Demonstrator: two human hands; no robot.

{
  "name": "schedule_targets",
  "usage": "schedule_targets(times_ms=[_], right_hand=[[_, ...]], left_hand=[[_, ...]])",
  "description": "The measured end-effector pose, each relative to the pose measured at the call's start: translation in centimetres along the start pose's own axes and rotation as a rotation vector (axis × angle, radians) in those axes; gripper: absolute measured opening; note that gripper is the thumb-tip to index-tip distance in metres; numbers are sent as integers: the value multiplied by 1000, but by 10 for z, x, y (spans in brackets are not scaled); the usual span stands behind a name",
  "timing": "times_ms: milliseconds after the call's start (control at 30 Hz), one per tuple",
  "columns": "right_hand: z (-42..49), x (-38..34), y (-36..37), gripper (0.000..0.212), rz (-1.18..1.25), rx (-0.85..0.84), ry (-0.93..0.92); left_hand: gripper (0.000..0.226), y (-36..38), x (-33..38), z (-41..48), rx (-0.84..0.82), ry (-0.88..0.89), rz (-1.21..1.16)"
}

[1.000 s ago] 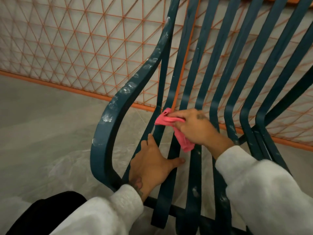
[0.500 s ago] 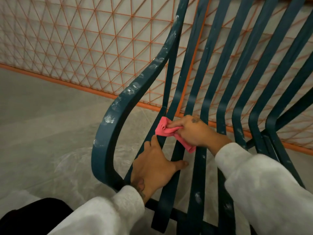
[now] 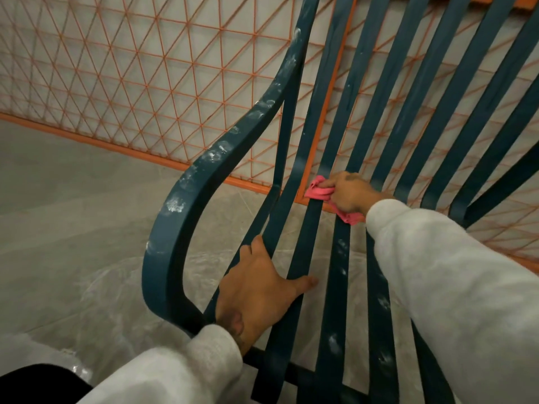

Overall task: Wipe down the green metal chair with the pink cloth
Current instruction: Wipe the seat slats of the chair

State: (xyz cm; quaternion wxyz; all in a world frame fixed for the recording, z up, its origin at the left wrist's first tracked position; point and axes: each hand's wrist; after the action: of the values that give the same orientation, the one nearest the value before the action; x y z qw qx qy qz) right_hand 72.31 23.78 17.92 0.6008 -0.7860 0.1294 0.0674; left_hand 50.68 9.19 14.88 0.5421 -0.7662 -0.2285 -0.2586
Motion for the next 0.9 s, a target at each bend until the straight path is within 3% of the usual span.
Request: schedule_targets(times_ms=[133,300,567,900], right_hand=[[-15,-10,1,50,-50,-42,-80],[-55,-19,-8,46,-126,-238,-234],[-28,-28,-20,39,-208,-166,-67],[-79,-46,-21,39,-381,-377,-124]], left_hand=[[114,0,-2,0,8,8,10],[115,-1,-1,-3,5,20,18],[121,-1,-1,-1,-2,21,11],[120,0,-2,-3,-2,38,-3]])
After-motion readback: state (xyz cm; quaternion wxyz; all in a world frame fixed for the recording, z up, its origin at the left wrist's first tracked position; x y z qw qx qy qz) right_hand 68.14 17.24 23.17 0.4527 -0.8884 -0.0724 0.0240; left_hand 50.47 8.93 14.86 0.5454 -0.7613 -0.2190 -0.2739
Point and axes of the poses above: each hand's wrist, its own z-axis towards the middle knuckle, its own y-axis out of the palm, x = y × z, and after that the axes turned 7 degrees about -x, right-handed
